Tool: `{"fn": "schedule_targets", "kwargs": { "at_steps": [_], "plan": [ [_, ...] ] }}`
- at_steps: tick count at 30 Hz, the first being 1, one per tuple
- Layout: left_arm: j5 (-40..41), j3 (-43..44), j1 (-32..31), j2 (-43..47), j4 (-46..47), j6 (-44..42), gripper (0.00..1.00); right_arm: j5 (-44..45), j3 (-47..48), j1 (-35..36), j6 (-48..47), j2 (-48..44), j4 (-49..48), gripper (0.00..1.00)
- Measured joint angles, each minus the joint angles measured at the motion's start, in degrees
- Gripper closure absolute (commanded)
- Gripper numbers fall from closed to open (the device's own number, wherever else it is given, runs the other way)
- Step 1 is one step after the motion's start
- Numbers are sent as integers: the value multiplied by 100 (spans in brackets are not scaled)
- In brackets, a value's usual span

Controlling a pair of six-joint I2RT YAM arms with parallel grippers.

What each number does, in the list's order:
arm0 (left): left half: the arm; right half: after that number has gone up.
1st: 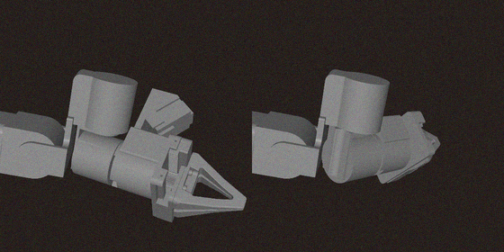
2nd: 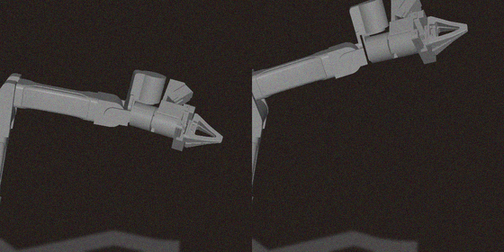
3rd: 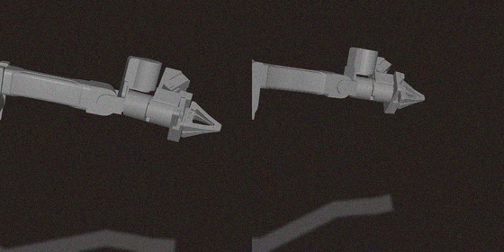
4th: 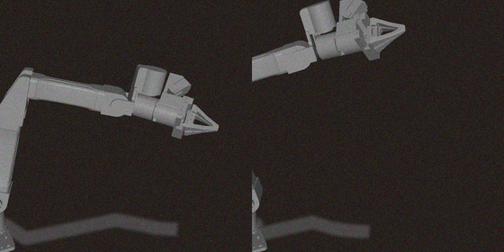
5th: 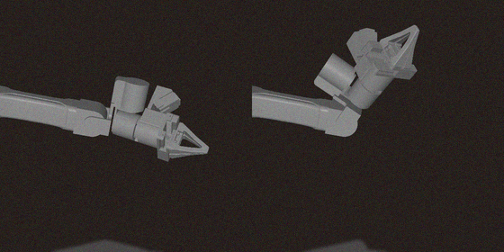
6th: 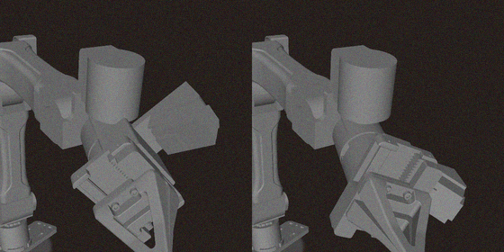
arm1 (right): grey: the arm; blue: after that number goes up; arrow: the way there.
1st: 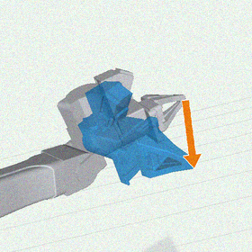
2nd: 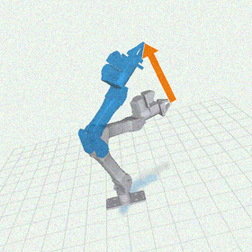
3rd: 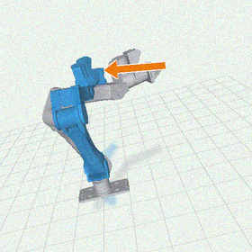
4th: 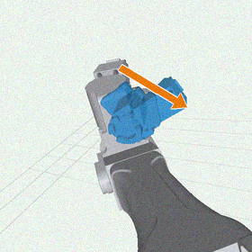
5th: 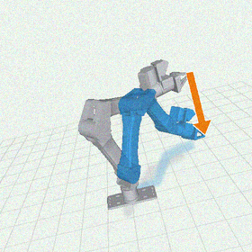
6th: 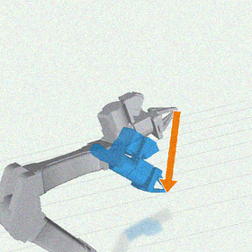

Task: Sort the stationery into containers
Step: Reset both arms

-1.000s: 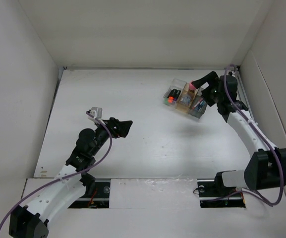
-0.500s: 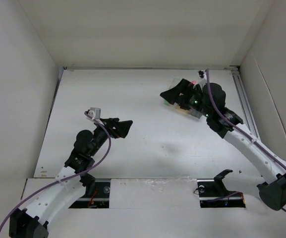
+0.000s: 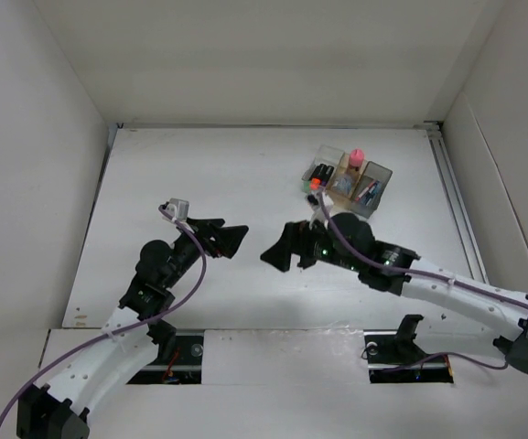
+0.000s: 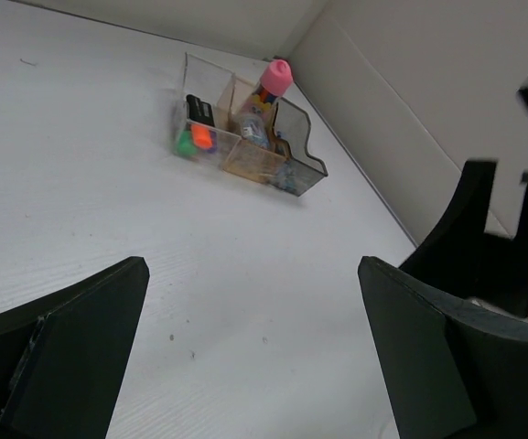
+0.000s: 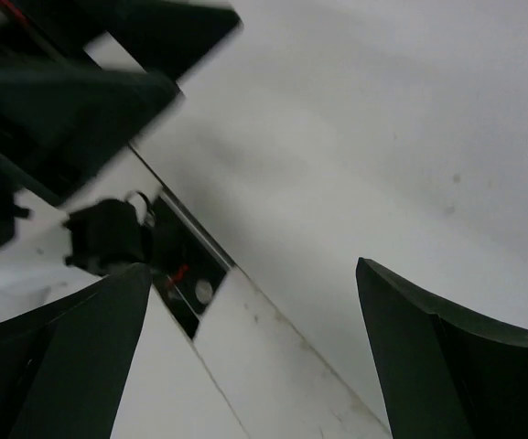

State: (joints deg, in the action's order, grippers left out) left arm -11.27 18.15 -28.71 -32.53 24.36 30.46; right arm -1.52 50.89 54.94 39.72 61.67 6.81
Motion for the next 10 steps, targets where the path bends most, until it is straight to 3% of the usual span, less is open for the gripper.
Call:
{"fn": "schedule_targets", "kwargs": {
  "at_steps": [6,10],
  "plan": [
    [-57,-44,0,83,109,2,0,619,-1187,811,402,-46,26,0],
    [-59,-203,0,179,195,2,0,1010,-1491,1010,682,-157,39,0]
  ]
}}
